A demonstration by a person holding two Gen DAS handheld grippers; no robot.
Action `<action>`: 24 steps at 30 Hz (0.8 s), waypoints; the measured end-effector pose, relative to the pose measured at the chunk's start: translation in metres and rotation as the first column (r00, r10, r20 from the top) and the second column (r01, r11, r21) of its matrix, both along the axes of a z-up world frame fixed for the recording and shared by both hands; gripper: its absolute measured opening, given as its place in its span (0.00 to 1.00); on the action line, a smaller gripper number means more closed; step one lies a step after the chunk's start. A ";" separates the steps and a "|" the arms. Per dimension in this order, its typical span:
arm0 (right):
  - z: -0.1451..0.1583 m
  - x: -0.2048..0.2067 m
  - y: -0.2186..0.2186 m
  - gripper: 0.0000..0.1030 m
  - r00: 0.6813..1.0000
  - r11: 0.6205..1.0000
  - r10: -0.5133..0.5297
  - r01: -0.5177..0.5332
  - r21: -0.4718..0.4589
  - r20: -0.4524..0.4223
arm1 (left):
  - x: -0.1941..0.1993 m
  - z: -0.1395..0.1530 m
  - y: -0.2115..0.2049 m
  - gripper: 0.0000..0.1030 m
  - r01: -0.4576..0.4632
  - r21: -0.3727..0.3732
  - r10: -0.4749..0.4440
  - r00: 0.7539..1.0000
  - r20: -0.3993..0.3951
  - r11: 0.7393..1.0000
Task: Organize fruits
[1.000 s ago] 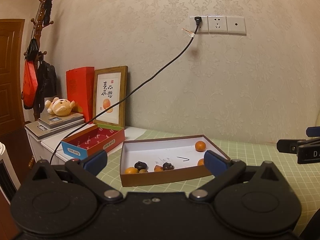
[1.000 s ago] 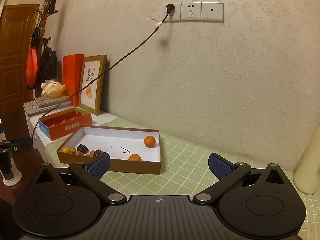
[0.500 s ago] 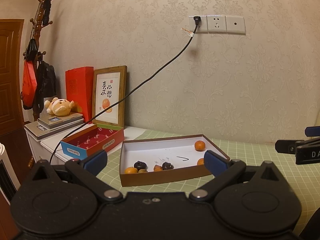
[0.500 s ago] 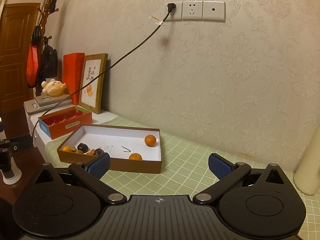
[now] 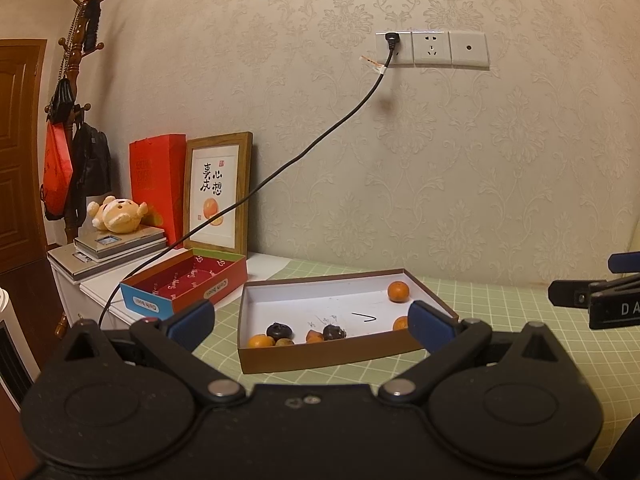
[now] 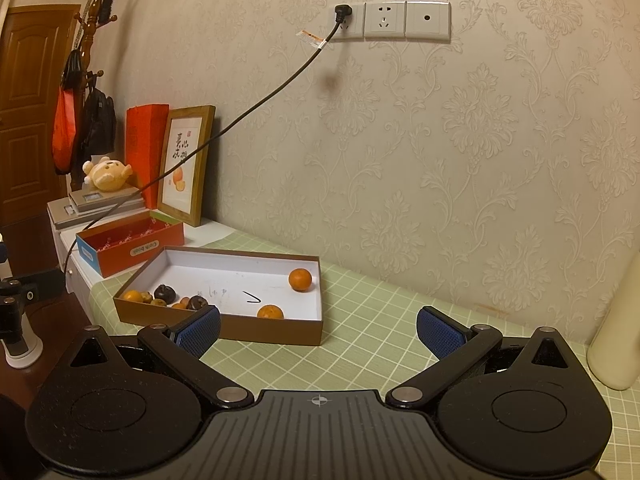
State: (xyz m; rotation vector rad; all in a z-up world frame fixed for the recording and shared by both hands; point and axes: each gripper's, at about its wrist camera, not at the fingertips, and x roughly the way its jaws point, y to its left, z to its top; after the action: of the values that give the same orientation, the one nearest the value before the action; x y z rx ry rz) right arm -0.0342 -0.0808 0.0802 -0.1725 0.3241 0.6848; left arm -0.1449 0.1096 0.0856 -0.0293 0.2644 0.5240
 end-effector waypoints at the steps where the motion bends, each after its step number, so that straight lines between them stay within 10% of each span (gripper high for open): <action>1: 0.000 0.000 0.000 1.00 1.000 1.000 -0.001 0.001 -0.001 0.000 | 0.000 0.000 0.000 0.94 0.000 -0.001 0.000 1.000 0.000 1.000; 24: -0.001 -0.002 0.002 1.00 1.000 1.000 -0.001 0.001 -0.003 -0.002 | 0.005 0.001 -0.009 0.94 0.039 0.040 -0.039 0.999 0.001 0.998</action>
State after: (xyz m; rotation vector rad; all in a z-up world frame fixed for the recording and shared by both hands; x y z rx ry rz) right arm -0.0367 -0.0786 0.0795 -0.1743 0.3271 0.6832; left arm -0.1397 0.1009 0.0869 0.0145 0.2522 0.4899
